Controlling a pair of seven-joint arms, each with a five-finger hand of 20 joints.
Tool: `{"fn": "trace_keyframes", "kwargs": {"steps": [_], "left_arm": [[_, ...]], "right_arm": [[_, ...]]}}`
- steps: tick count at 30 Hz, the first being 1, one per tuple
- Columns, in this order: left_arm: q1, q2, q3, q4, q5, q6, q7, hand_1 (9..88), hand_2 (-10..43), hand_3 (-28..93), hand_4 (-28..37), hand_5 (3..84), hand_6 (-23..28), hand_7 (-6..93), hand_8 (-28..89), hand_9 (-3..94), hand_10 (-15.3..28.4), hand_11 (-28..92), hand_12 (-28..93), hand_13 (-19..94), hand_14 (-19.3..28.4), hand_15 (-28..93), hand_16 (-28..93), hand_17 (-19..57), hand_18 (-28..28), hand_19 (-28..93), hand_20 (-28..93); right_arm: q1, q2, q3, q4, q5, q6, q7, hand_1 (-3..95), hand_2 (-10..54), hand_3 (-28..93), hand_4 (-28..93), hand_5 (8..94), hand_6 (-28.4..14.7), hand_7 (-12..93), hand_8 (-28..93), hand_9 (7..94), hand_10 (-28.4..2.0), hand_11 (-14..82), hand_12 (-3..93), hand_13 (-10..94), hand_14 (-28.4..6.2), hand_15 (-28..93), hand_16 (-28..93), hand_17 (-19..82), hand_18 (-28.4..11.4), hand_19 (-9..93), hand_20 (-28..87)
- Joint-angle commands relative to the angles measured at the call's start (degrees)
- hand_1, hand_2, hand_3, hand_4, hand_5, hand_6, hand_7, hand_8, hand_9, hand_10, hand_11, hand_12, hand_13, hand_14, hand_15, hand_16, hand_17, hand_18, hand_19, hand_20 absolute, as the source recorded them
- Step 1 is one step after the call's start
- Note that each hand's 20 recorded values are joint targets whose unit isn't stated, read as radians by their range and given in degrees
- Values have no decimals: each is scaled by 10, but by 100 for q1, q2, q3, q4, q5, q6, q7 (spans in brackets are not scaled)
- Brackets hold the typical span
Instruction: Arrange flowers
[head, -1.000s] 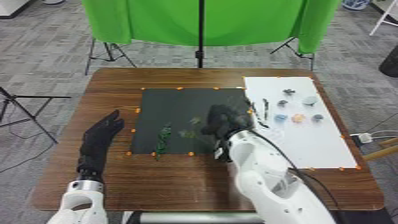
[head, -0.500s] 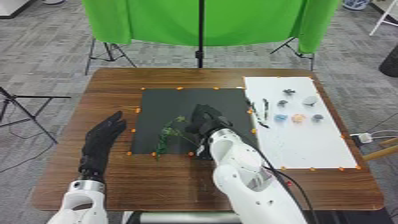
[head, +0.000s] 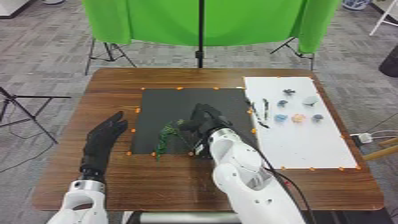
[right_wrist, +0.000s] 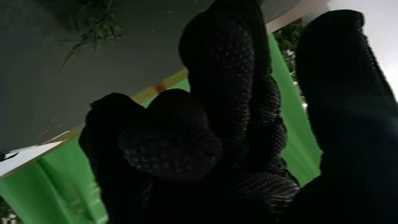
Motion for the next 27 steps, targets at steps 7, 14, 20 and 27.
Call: {"fn": "trace_keyframes", "kwargs": {"steps": [7,14,20,27], "left_arm": [[106,-51,-52,-14,11,-36,-23,249,-46,651,-179,450,42,71,-49,430,135,152,115,336,155,91,23,53,110,40,182],[114,-75,-32,-17,29,-62,-2,249,-46,650,-179,451,43,71,-49,431,134,153,115,336,156,91,24,53,110,40,182],[143,-88,-47,-30,19,-32,29,250,-46,649,-179,451,43,71,-49,431,135,152,115,336,156,91,24,53,110,40,182],[120,-89,-36,-16,11,-33,28,249,-47,650,-178,451,44,71,-49,431,135,152,115,336,155,92,24,53,110,40,183]], "right_arm": [[812,1460,540,-663,-78,123,-64,367,-95,547,-141,814,-4,261,-96,908,-108,403,243,929,-26,591,334,648,-118,932,581],[1152,1663,1056,217,-712,-994,231,318,-95,515,-147,778,-17,167,-84,903,-110,410,245,921,-30,604,341,638,-129,932,601],[1067,1512,1430,628,-1019,-1662,246,272,-95,484,-155,781,-29,151,-78,901,-118,415,245,925,-29,607,337,647,-124,932,601],[1035,1410,1435,765,-982,-1850,258,210,-95,463,-146,795,-38,141,-75,903,-125,413,244,927,-32,607,338,652,-124,932,602]]}}
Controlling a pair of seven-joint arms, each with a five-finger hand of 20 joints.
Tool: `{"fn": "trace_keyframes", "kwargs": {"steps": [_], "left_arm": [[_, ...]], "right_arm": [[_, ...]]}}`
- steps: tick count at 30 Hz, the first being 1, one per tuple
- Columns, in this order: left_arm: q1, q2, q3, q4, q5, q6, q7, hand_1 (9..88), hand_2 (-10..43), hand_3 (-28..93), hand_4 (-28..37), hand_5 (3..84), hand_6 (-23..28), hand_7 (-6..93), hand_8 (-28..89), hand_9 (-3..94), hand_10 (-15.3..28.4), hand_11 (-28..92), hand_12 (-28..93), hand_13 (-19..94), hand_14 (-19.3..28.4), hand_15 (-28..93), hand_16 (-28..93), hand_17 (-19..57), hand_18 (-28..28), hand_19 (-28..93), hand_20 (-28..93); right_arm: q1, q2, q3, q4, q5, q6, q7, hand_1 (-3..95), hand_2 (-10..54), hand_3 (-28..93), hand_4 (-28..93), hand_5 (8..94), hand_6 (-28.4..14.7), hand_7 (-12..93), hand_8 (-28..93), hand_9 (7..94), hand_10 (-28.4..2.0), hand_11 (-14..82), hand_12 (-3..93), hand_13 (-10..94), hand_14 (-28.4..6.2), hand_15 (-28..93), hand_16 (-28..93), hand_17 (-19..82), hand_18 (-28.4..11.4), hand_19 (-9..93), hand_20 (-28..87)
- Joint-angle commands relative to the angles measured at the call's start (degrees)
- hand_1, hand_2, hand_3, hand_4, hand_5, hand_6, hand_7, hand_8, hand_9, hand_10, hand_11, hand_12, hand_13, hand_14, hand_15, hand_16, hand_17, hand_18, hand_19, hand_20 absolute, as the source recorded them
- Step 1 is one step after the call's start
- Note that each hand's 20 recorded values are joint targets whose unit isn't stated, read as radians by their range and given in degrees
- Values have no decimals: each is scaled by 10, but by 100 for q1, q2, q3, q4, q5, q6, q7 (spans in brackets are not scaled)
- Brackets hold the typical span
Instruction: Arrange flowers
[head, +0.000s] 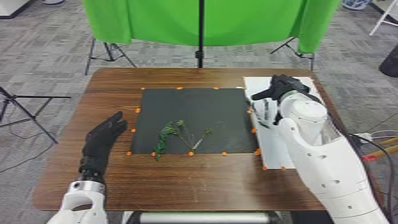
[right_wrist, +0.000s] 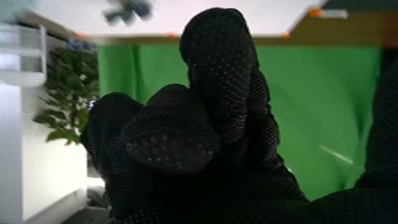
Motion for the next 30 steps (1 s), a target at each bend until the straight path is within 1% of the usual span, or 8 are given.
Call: {"fn": "trace_keyframes", "kwargs": {"steps": [1,7,12,16,22,25,27,30], "left_arm": [[86,-64,1,-3,8,-20,2,250,-47,650,-179,452,44,71,-49,431,135,152,115,336,155,91,24,53,110,40,183],[75,-83,16,10,7,-37,3,250,-47,650,-179,452,45,71,-49,429,135,150,115,336,155,91,24,53,110,40,183],[63,-94,24,27,5,-55,-4,250,-46,649,-179,453,44,72,-49,429,135,150,115,335,155,91,24,52,110,40,183],[52,-100,37,34,16,-70,-15,249,-47,649,-179,452,45,70,-50,429,135,150,115,334,155,91,24,52,110,40,183],[26,-110,49,44,16,-105,-25,250,-47,649,-178,452,45,70,-49,428,134,150,116,334,155,91,24,52,110,40,182],[2,-105,54,51,25,-101,-47,251,-47,648,-178,452,46,69,-49,427,134,150,116,335,155,91,24,52,110,39,182],[-5,-95,51,56,8,-97,-48,250,-47,648,-178,452,46,69,-48,426,133,150,116,335,156,91,24,52,110,39,182],[29,-94,39,39,1,-95,-46,250,-47,648,-178,452,47,68,-48,426,133,149,116,335,155,91,25,52,110,38,182]], "right_arm": [[-116,-94,-100,142,88,-163,57,198,-95,467,-143,798,-38,141,-75,904,-125,413,244,928,-33,607,338,653,-125,932,601],[-80,-241,-189,393,-164,-305,-32,156,-95,476,-136,807,-37,141,-74,911,-125,412,243,932,-35,609,339,657,-130,932,606],[-228,-399,-230,631,-799,-111,-304,156,-95,474,-141,813,-42,141,-73,912,-126,411,244,934,-35,609,338,662,-128,932,605],[-449,-513,-306,689,-1230,12,-513,293,-95,472,-133,835,-35,177,-66,917,-121,417,243,937,-31,613,333,670,-120,932,597],[-716,-733,-355,792,-1284,214,-521,412,-95,519,-104,859,-22,253,-67,928,-105,443,237,937,-24,652,301,694,-114,932,602],[-748,-773,-318,764,-744,390,-291,529,-95,439,-2,866,-27,227,167,933,-103,447,236,937,-24,666,285,700,-112,932,604],[-734,-753,-288,702,-515,471,-200,566,-95,466,18,874,-25,230,193,936,-101,455,234,937,-23,674,282,705,-112,932,606],[-700,-642,-268,493,-173,737,-78,563,-95,520,10,871,-22,253,212,937,-98,469,231,937,-22,688,275,709,-113,932,615]]}}
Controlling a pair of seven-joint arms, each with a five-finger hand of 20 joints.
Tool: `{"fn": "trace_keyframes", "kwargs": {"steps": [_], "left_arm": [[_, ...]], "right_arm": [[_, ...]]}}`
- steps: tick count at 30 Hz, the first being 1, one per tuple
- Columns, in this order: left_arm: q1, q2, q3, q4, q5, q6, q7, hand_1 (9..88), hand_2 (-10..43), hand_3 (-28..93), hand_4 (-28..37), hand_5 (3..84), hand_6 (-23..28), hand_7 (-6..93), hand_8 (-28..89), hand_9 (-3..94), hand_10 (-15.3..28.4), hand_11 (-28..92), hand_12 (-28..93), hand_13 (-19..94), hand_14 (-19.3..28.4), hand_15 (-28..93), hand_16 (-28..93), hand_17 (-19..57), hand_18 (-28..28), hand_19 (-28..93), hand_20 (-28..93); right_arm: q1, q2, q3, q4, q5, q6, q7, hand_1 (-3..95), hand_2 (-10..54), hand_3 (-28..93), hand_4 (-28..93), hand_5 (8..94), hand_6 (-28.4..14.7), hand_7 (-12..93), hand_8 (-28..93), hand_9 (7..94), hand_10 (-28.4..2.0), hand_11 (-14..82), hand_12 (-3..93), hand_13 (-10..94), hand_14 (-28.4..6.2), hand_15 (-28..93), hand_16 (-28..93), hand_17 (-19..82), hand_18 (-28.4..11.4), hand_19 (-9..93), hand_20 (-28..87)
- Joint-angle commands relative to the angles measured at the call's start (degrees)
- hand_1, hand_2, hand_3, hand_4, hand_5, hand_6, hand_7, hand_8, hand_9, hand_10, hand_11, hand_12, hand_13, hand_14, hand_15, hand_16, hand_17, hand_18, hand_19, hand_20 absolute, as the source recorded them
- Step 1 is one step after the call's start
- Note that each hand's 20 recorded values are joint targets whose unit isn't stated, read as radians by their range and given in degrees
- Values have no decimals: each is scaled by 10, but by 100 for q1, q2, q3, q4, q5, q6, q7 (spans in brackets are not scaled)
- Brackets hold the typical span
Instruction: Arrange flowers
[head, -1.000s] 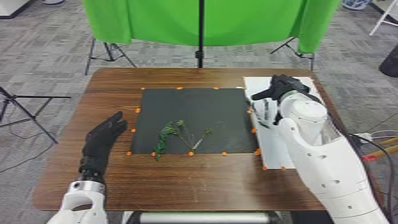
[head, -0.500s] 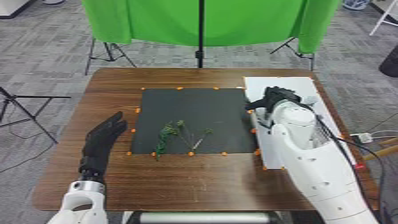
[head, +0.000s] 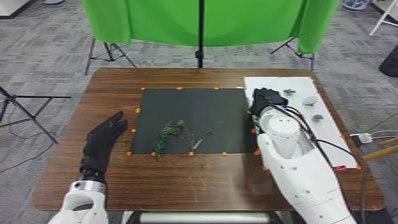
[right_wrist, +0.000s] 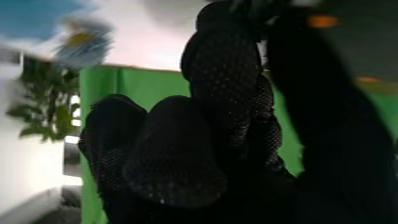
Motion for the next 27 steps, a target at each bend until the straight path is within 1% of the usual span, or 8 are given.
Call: {"fn": "trace_keyframes", "kwargs": {"steps": [1,7,12,15,16,21,24,27], "left_arm": [[43,-45,27,40,0,-80,-45,251,-47,647,-178,453,47,68,-48,427,133,149,116,335,156,91,25,52,110,38,182],[70,-42,20,26,7,-83,-47,252,-47,647,-177,454,49,65,-49,427,134,149,116,334,155,91,25,52,110,38,182],[97,-49,9,12,-1,-71,-49,252,-46,647,-178,454,50,64,-48,426,135,148,116,335,155,91,25,52,110,37,182],[97,-61,24,7,16,-93,-44,251,-47,648,-177,454,51,62,-47,426,134,148,116,335,155,91,25,52,110,37,182],[73,-60,35,24,20,-107,-37,251,-47,648,-177,454,51,62,-47,426,134,148,116,335,155,91,25,52,110,37,182],[33,-69,40,36,27,-129,-41,251,-46,648,-177,455,51,63,-47,425,134,148,116,334,155,91,25,52,110,37,182],[38,-54,29,33,19,-111,-53,250,-47,649,-177,455,51,63,-47,425,134,148,116,333,154,90,25,52,110,37,182],[57,-70,22,30,11,-100,-43,250,-47,649,-177,454,51,64,-47,426,134,148,116,334,154,91,25,52,110,37,182]], "right_arm": [[-368,170,-78,-55,976,369,391,560,-95,530,12,871,-24,258,219,937,-97,474,229,937,-21,691,275,710,-114,932,619],[-572,639,-40,-1158,1889,1062,613,552,-95,552,25,866,-30,274,239,937,-94,484,227,937,-18,705,273,716,-115,932,635],[-926,709,-137,-1872,2367,1427,606,549,-95,558,29,866,-33,279,242,937,-94,487,227,937,-16,710,272,726,-117,932,643],[-1078,651,-310,-1992,2437,1355,584,548,-95,564,30,866,-33,281,241,937,-94,488,226,937,-16,713,271,727,-121,932,645],[-1116,635,-386,-1981,2434,1346,580,547,-95,565,30,866,-33,282,241,937,-94,488,226,937,-15,714,271,728,-121,932,646],[-1302,627,-633,-1909,2336,1104,469,545,-95,570,29,865,-34,286,239,937,-93,496,228,937,-15,717,270,729,-121,932,647],[-1376,692,-728,-1819,2154,1052,316,544,-95,573,29,864,-34,287,237,937,-93,498,227,937,-15,717,270,728,-121,932,647],[-1443,730,-745,-1800,2071,1032,282,545,-95,573,24,863,-35,290,236,937,-93,499,225,937,-15,718,269,727,-122,932,648]]}}
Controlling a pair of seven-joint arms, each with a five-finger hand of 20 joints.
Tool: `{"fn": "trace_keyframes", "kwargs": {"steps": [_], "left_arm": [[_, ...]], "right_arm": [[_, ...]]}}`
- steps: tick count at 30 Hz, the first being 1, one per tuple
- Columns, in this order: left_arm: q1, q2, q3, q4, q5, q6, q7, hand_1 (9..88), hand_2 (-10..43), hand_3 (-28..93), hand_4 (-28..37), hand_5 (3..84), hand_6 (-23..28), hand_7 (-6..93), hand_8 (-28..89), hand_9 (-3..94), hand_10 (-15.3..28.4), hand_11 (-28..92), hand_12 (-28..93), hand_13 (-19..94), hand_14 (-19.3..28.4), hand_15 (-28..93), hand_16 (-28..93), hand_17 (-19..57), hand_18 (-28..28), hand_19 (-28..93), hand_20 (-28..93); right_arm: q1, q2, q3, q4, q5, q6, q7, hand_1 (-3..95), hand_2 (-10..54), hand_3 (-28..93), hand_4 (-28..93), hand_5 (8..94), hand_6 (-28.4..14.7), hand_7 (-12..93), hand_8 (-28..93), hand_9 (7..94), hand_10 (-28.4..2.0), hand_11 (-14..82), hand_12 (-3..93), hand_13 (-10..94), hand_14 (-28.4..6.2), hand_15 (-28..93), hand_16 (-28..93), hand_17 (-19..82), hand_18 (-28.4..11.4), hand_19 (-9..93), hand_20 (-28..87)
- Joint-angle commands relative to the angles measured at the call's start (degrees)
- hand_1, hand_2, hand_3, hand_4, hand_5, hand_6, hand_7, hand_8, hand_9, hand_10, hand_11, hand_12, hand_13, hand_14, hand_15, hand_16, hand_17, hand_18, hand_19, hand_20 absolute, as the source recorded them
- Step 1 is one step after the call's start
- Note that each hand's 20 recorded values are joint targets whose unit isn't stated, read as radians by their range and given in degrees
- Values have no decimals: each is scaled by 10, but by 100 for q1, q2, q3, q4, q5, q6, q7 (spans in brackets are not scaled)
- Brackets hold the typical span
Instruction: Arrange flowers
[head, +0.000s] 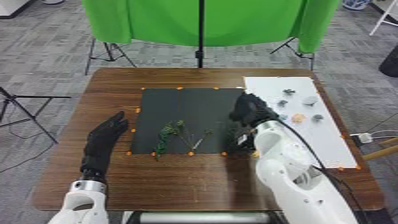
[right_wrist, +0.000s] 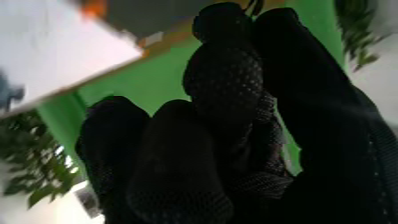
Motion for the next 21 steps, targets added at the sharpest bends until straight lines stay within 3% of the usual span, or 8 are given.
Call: {"fn": "trace_keyframes", "kwargs": {"steps": [1,10,16,19,21], "left_arm": [[72,-59,19,28,13,-39,-41,250,-47,649,-178,454,51,63,-48,426,134,148,116,335,154,91,25,52,110,37,182],[79,-74,21,25,24,-41,-34,250,-47,650,-178,455,50,65,-48,426,134,148,116,334,155,91,25,51,110,37,182],[117,-69,-2,2,7,-24,-6,249,-48,650,-178,455,50,65,-48,425,134,147,117,334,155,91,24,51,110,38,182],[100,-77,15,14,11,-38,-7,248,-48,652,-178,454,50,64,-48,426,134,148,117,334,155,91,25,51,110,38,182],[85,-70,19,21,17,-45,-20,248,-49,652,-178,454,50,65,-48,426,134,148,116,334,155,91,25,52,110,38,182]], "right_arm": [[-350,58,-153,153,-358,-200,-251,545,-95,574,24,864,-34,291,236,937,-94,499,225,937,-15,718,269,726,-122,932,649],[-417,163,-282,128,-466,-252,-412,538,-95,571,25,859,-29,301,227,937,-92,497,230,937,-15,717,272,723,-121,932,650],[-455,310,-165,-237,-495,-267,-412,522,-95,553,10,848,-14,306,207,932,-91,494,238,937,-14,707,283,713,-122,932,649],[-537,412,-4,-603,-462,-314,-388,426,-82,620,12,838,-11,269,178,924,-96,488,245,937,-19,687,310,698,-128,932,655],[-535,445,66,-761,-559,-258,-441,353,-24,660,58,826,-14,232,134,921,-99,484,247,936,-26,673,333,685,-136,932,661]]}}
